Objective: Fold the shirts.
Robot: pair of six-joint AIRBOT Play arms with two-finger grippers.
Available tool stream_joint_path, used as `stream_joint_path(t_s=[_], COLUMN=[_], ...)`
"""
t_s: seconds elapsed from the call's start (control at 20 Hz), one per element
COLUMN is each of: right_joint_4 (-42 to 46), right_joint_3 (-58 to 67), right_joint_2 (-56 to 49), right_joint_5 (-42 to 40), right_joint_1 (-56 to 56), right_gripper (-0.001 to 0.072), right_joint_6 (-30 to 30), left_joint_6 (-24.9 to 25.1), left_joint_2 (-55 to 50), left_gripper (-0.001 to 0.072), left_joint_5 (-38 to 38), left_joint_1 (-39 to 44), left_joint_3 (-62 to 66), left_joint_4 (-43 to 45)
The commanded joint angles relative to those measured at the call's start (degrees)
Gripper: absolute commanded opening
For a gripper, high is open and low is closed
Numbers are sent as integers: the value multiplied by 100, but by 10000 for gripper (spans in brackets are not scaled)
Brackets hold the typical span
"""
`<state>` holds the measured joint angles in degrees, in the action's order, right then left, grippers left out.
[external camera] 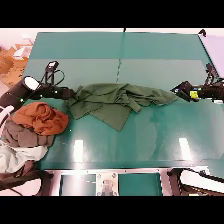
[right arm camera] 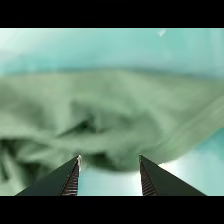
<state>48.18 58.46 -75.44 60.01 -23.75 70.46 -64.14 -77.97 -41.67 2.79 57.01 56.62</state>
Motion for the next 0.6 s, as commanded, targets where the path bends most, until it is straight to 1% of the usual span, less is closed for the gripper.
stream_joint_path(t_s=[0.0, 0.1, 0.2, 0.35, 0.45, 0.55], right_joint_4=[-20, -96, -332, -540, -881, -1075], right_joint_3=[-254, -844, -1314, -1346, -1174, -997], right_joint_2=[186, 190, 149, -166, -463, -695], right_joint_5=[734, 522, -208, -1154, -1390, -1346], right_joint_1=[280, 903, 1668, 2616, 2883, 3018], right_gripper=[427, 429, 430, 427, 426, 415], right_joint_6=[146, 85, 85, 92, 90, 87], left_joint_6=[11, 7, -33, -31, -28, -28], left_joint_2=[-31, -31, -31, -31, -31, -31], left_gripper=[24, 24, 24, 24, 24, 24], left_joint_5=[55, 17, -22, -144, -251, -304], left_joint_1=[2, 2, 2, 2, 2, 2], left_joint_3=[76, 79, 79, 76, 76, 76], left_joint_4=[-13, -15, -15, -17, -11, -9])
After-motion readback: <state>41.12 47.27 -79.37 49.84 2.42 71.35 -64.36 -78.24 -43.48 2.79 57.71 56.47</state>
